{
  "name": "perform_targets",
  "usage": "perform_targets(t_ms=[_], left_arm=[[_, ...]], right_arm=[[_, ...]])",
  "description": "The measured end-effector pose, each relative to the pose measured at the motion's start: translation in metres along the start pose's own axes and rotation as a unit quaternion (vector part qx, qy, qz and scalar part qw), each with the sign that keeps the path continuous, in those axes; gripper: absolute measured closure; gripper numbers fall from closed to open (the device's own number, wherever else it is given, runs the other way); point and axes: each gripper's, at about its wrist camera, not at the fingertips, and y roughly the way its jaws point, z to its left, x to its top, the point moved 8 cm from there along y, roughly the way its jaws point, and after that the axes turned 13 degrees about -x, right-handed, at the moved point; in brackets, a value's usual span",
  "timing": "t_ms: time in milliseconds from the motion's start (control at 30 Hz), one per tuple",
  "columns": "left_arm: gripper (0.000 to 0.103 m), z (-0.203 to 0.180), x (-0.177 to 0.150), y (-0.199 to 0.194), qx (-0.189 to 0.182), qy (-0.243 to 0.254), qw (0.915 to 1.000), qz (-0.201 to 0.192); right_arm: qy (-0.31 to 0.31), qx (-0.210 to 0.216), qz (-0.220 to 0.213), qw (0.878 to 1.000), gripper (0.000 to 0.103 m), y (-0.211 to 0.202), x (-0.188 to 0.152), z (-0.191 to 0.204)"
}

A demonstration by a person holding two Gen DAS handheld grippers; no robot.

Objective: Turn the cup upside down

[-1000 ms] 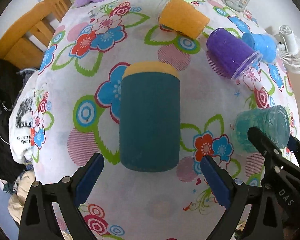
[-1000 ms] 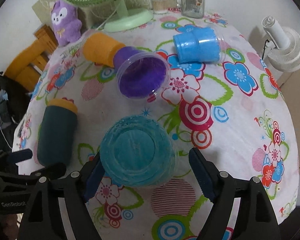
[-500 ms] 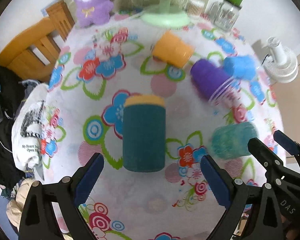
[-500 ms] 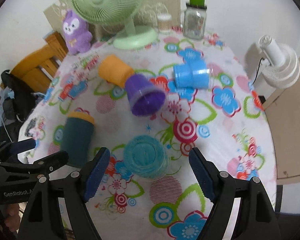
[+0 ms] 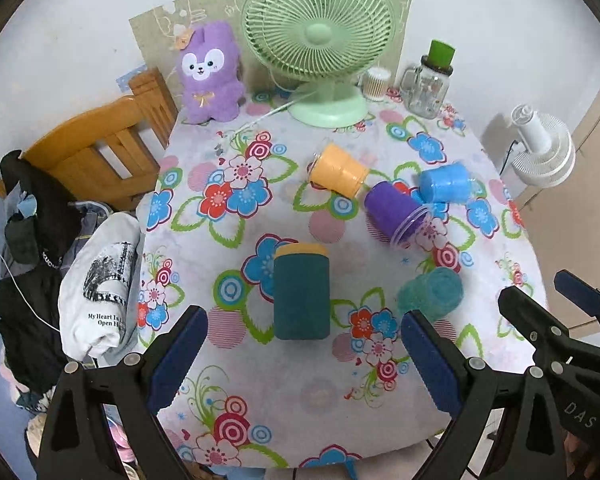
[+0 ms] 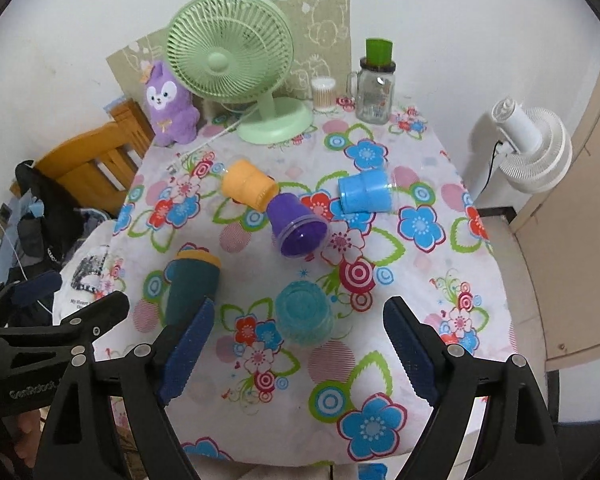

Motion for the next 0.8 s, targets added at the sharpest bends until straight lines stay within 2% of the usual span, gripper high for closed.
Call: perform_targets(t_ms=[167, 333, 433, 600, 800], left_arm=[[0.005, -0.004, -0.001, -0.02, 0.0, -0.019, 0.9997, -0.018], [0.005, -0.005, -0.001, -0.038, -0.008, -0.026, 0.9988, -0.042], [0.003, -0.004, 0.0, -0.043, -0.022, -0.036, 0.9978, -0.051], [0.0, -0.003, 0.001, -0.049, -0.005, -0.024, 0.9975, -0.066], [0.0, -0.003, 0.002, -0.052, -0.006, -0.025, 0.9971, -0.071]], right_arm=[[-0.013, -0.004, -0.037, 0.999, 0.014, -0.028, 0.007, 0.001], [-0.01, -0.011, -0.069, 0.998, 0.006, -0.048, 0.015, -0.003], [-0.006, -0.006, -0.078, 0.997, 0.006, -0.053, 0.018, -0.004], [-0.012, -0.007, -0.08, 0.997, 0.005, -0.055, 0.019, -0.003], [-0.001, 0.006, -0.074, 0.997, 0.005, -0.053, 0.019, -0.003]])
